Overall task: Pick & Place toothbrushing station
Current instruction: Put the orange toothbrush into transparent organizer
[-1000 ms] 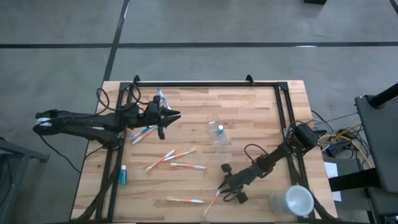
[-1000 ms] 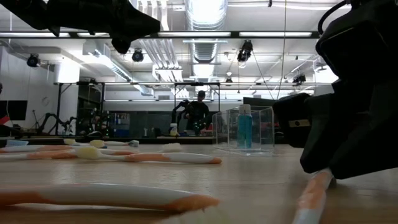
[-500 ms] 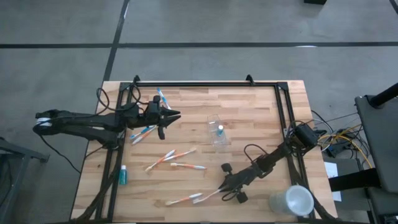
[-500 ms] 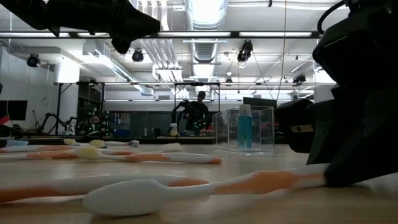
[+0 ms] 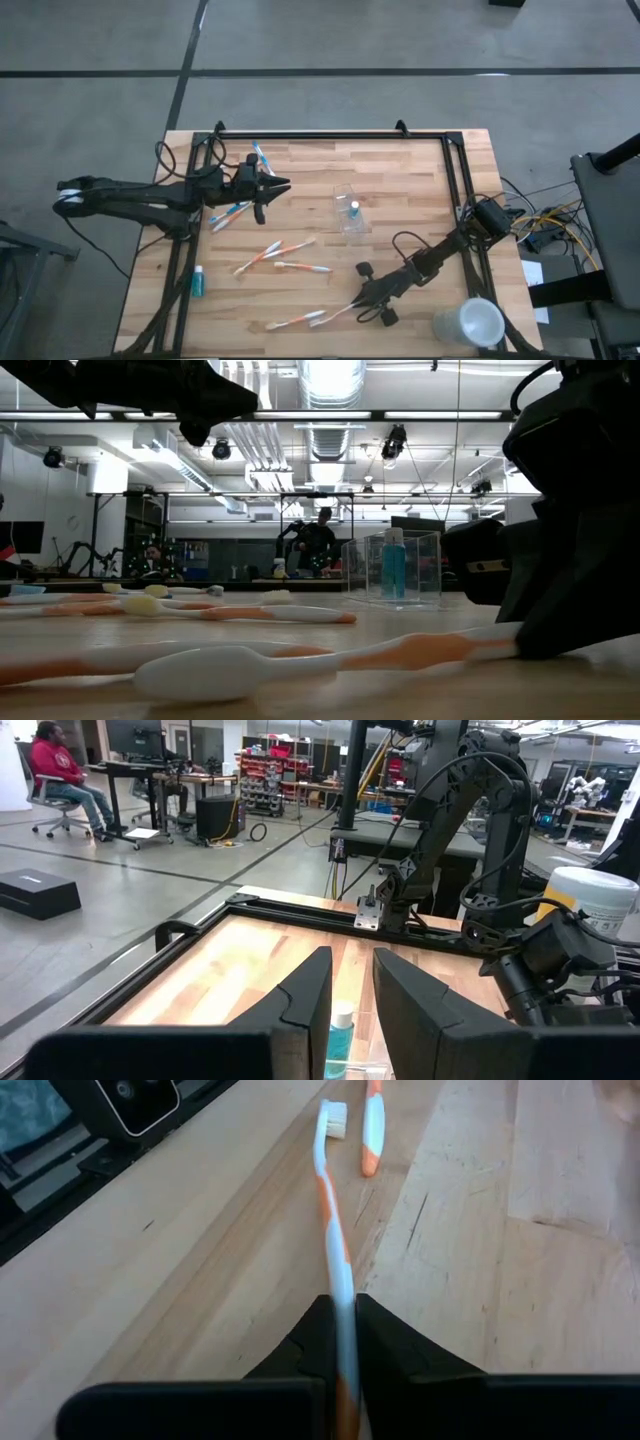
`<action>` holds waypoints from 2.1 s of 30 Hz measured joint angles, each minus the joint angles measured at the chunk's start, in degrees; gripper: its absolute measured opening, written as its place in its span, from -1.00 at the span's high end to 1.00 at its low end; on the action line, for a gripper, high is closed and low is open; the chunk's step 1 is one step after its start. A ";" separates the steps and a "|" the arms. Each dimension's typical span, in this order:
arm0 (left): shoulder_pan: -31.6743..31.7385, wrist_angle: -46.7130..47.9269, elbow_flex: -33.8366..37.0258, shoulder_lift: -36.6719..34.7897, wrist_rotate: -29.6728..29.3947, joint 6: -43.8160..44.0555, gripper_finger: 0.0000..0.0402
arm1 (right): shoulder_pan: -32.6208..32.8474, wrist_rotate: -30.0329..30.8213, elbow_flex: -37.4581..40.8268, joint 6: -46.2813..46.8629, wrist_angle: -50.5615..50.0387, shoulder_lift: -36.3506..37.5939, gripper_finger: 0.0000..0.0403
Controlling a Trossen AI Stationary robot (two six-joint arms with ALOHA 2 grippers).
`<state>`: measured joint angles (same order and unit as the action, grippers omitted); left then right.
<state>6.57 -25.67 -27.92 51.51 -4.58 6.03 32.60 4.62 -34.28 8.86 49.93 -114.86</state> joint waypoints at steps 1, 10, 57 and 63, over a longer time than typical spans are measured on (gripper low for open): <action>0.00 0.00 0.00 0.00 0.00 0.00 0.60 | 0.00 0.00 0.00 0.00 0.00 0.01 0.90; 0.00 0.00 0.00 0.00 0.00 -0.01 0.60 | 0.07 4.54 0.44 -4.11 -1.80 3.61 0.91; -0.69 -36.88 -17.39 29.66 11.80 28.71 0.60 | -10.64 50.92 -0.90 -15.30 -23.99 47.34 0.91; -0.07 -33.96 -24.03 31.54 16.73 25.94 0.60 | -10.69 53.25 -0.85 -15.48 -24.02 47.71 0.91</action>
<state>6.50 -59.63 -51.95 83.04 12.15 31.97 21.91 57.88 -35.14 -6.62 25.91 -67.15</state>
